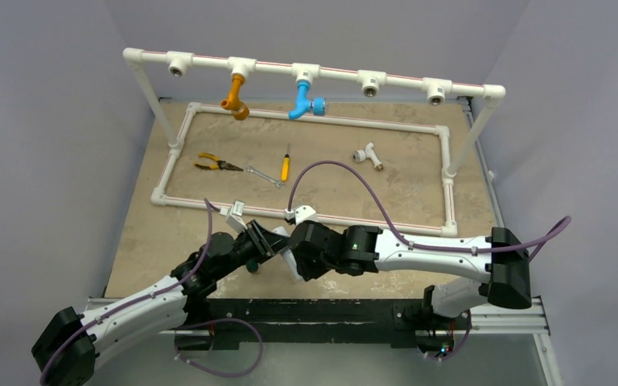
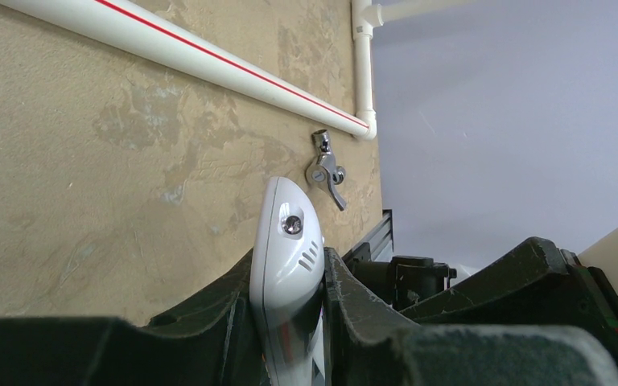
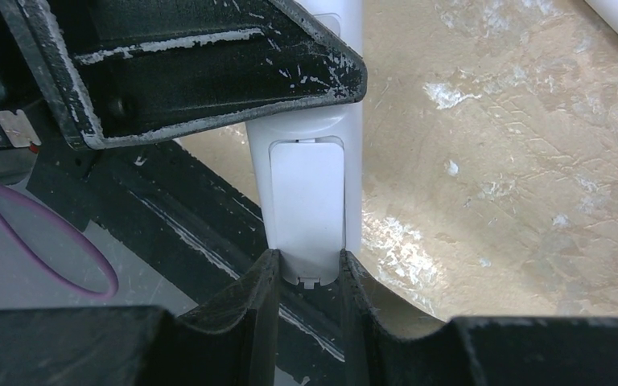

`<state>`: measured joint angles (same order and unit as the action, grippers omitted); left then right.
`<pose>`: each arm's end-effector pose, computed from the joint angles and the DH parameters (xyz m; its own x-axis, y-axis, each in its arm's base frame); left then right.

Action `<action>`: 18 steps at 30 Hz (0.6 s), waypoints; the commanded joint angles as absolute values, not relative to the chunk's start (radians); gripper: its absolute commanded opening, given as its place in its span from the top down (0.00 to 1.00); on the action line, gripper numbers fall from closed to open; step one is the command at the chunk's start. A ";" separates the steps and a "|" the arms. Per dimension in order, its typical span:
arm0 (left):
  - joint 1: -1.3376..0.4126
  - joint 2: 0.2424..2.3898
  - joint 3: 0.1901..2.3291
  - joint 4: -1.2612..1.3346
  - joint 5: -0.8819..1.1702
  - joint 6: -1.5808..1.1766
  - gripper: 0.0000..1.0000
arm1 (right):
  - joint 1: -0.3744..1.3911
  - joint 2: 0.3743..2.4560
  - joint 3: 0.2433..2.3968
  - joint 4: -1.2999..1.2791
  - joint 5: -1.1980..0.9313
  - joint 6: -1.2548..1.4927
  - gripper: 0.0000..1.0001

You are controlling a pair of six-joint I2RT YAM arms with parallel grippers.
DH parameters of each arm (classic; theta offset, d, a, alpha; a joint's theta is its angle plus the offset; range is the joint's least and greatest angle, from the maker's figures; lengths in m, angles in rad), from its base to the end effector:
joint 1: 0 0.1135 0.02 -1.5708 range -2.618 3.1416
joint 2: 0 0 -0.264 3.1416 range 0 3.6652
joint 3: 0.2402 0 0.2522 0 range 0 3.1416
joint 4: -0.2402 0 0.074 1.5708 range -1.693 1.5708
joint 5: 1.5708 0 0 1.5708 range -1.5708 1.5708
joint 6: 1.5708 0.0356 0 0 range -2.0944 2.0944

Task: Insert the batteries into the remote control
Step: Load the battery cover into the remote control.

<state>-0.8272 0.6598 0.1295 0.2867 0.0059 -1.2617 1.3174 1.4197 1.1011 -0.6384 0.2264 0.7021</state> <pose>0.1078 -0.1175 0.1767 -0.7545 -0.5868 -0.2939 0.0695 0.3738 -0.9249 0.0815 0.2829 0.2659 -0.7448 -0.3656 -0.5583 -0.5631 0.7932 0.2319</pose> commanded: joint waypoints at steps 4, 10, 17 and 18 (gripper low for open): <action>-0.831 0.645 0.159 0.343 0.003 -1.252 1.00 | 1.324 1.428 1.149 -0.602 0.258 0.698 0.78; -0.831 0.641 0.160 0.342 0.005 -1.252 1.00 | 1.323 1.444 1.158 -0.596 0.258 0.701 0.76; -0.831 0.635 0.160 0.339 0.008 -1.253 1.00 | 1.323 1.450 1.162 -0.583 0.249 0.708 0.74; -0.831 0.636 0.160 0.339 0.008 -1.253 1.00 | 1.324 1.450 1.162 -0.582 0.250 0.708 0.74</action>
